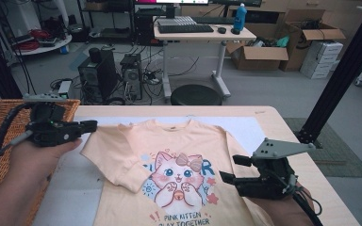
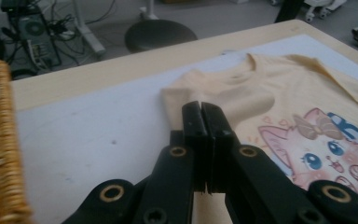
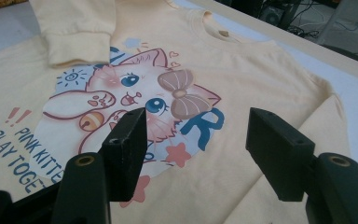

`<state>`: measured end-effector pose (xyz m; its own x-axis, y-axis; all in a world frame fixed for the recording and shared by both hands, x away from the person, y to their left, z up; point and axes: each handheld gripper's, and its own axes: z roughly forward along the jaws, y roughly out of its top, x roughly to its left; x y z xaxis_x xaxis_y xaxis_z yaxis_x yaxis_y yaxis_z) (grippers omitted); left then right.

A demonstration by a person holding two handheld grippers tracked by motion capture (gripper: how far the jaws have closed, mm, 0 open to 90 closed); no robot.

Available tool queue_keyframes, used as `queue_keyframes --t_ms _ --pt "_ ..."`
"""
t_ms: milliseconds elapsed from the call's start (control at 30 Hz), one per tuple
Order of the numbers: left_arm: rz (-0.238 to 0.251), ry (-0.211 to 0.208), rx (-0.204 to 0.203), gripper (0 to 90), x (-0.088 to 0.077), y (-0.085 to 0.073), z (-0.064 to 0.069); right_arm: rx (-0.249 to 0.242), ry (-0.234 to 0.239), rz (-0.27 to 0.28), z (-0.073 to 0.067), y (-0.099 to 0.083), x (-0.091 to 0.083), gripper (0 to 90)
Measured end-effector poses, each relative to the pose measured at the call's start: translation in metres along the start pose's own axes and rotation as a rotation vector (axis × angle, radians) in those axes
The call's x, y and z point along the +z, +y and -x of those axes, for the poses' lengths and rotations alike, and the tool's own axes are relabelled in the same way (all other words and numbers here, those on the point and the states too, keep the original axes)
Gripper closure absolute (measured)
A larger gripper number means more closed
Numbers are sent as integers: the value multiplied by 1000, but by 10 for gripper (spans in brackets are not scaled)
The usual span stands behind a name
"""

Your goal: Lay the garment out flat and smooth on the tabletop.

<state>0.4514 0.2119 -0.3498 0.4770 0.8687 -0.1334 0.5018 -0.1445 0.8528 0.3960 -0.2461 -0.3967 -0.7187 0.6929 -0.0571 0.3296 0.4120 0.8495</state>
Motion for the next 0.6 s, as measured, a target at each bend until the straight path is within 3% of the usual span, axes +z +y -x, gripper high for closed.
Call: queue_keyframes --t_ms 167,467,600 --pt "-11 38 -33 893 -8 -3 -21 -2 -2 0 -1 1 0 386" --pt "-10 27 -51 879 -8 -6 -27 -7 -2 2 -3 4 -1 385" --pt "9 29 -71 666 -9 -4 -26 -12 -2 4 -5 5 -2 385"
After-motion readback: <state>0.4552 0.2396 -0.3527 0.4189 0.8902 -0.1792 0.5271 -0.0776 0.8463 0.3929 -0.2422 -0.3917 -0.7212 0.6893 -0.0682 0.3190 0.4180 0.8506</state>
